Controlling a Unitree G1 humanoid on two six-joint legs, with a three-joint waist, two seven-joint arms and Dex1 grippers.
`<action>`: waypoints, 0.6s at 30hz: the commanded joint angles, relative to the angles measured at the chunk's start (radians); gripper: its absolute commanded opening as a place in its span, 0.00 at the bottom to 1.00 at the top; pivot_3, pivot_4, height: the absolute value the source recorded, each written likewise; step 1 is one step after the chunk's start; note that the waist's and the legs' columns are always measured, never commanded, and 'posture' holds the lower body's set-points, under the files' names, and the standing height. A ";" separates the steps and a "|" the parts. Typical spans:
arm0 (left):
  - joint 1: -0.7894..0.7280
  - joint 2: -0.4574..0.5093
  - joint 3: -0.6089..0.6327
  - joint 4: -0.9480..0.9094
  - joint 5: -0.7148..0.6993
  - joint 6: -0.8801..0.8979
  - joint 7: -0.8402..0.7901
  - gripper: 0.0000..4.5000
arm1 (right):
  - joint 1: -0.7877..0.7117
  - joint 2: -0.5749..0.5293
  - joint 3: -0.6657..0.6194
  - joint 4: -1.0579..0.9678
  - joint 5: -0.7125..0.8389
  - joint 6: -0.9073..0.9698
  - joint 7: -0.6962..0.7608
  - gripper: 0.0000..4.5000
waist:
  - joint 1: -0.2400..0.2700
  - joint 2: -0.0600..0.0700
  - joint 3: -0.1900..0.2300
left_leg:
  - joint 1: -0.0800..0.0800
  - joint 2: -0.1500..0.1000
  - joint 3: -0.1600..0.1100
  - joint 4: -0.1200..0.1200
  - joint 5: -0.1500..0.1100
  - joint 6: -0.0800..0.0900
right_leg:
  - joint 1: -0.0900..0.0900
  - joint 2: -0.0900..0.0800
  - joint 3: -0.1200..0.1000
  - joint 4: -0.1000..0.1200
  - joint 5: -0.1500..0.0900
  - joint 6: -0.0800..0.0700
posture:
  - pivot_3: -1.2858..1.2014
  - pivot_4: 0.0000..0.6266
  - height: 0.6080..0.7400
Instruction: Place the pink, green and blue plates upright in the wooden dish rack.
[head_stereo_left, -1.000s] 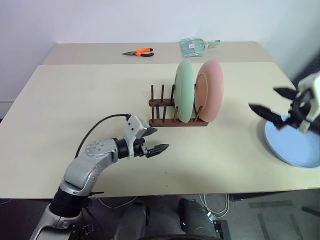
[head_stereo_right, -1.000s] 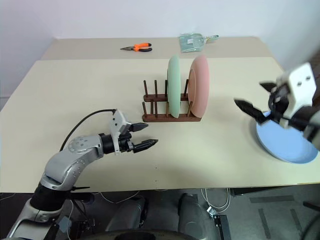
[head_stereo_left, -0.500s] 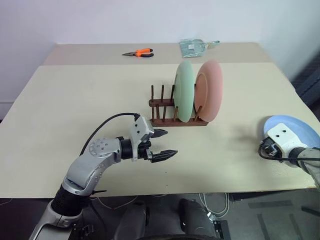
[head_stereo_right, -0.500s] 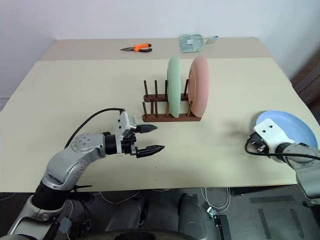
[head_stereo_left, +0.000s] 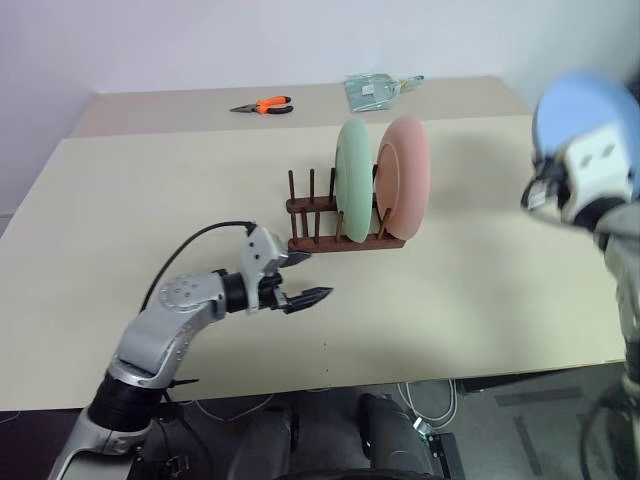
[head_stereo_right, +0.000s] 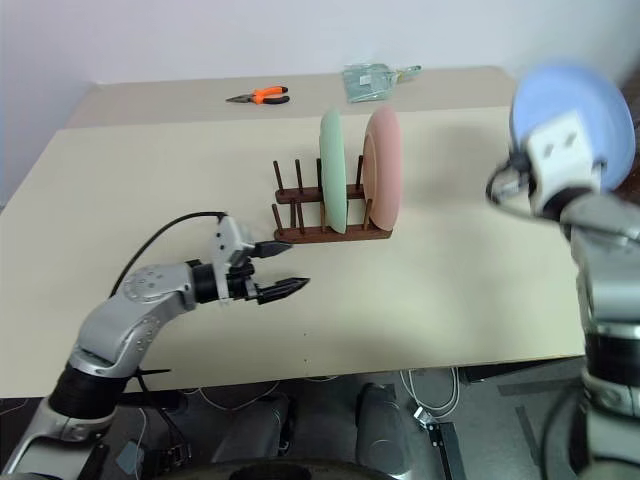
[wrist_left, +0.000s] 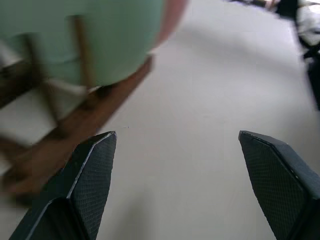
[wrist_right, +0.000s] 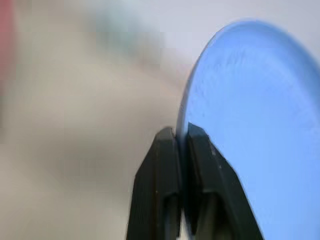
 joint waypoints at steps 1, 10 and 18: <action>0.020 0.048 0.083 0.050 0.024 -0.069 -0.008 0.90 | -0.269 0.146 -0.083 -0.153 0.436 0.173 -0.029 0.01 | -0.003 0.000 0.000 | 0.000 0.000 -0.001 0.000 0.000 0.000 | 0.000 0.000 0.000 0.000 0.001 0.000 | 0.52 0.24 1.00; 0.036 0.083 0.128 0.120 0.066 -0.137 -0.006 0.90 | -0.471 0.615 0.025 -0.087 0.931 0.326 -0.388 0.01 | 0.006 -0.006 -0.004 | -0.002 -0.001 -0.006 0.000 0.000 0.000 | -0.002 -0.003 0.001 0.000 0.002 -0.006 | 0.52 0.24 1.00; 0.097 0.112 0.198 0.093 0.058 -0.164 -0.004 0.90 | -0.388 0.794 0.095 -0.018 1.046 0.357 -0.672 0.01 | -0.003 -0.006 -0.004 | -0.001 -0.001 -0.005 -0.012 0.005 -0.007 | -0.012 0.000 0.002 0.005 0.006 -0.005 | 0.52 0.24 1.00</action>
